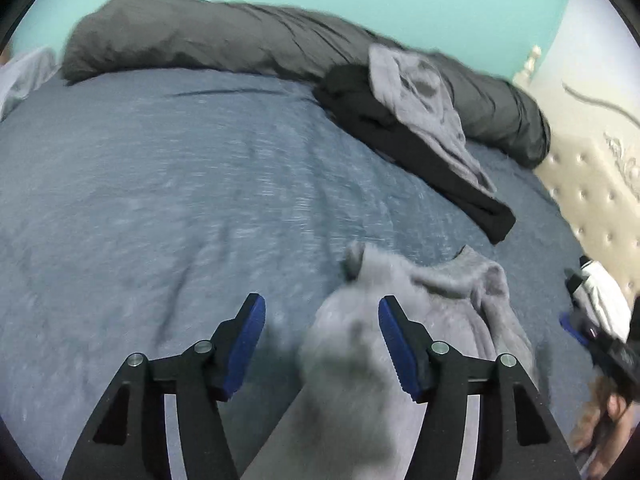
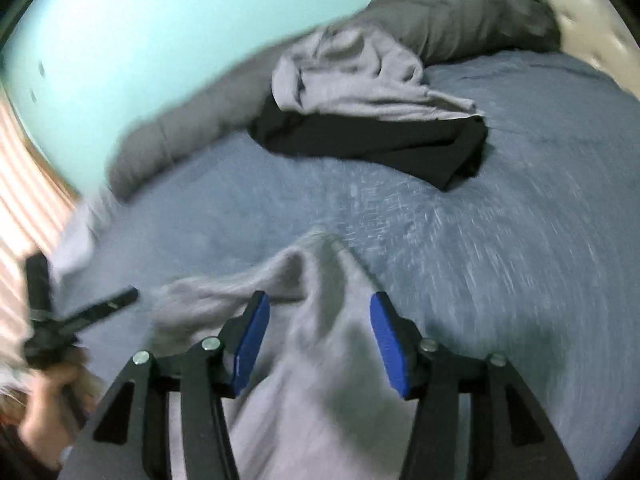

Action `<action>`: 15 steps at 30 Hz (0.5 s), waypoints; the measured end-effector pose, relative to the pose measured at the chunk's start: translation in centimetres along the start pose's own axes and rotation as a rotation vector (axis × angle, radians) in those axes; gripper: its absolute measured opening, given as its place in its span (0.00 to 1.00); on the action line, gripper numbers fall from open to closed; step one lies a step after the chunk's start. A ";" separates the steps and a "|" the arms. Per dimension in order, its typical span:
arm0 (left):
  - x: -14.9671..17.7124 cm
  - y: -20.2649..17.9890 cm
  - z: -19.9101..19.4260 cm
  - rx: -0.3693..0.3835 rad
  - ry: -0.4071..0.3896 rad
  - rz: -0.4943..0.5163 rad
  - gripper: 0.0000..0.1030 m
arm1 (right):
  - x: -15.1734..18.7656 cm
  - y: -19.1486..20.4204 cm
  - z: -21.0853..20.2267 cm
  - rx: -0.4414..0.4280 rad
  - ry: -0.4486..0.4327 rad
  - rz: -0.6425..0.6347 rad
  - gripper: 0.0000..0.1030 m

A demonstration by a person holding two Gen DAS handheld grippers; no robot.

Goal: Fold clothes
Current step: 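Lower the held hoodie onto the bed with both tools, then open both tools and release the hoodie onto the bed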

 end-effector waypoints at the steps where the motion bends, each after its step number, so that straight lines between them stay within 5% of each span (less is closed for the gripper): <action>1: 0.5 0.6 -1.3 0.002 -0.014 -0.008 0.62 | 0.8 0.0 -1.8 -0.026 -0.030 0.027 0.52; 6: 6.0 3.9 -6.1 0.005 -0.040 -0.077 0.62 | 7.1 1.5 -7.4 -0.104 -0.048 0.038 0.63; 15: 15.1 8.4 -7.4 -0.034 0.008 -0.209 0.62 | 13.0 1.8 -6.9 -0.193 0.037 0.101 0.63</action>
Point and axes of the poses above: each gripper's, at about its wrist camera, not at the fingertips, and z roughly the way its jaws point, y to its left, x to its underside, the point moved 2 cm from there along z, roughly the way its jaws point, and after that the axes turned 2 degrees about -z, right-handed, at the moved point
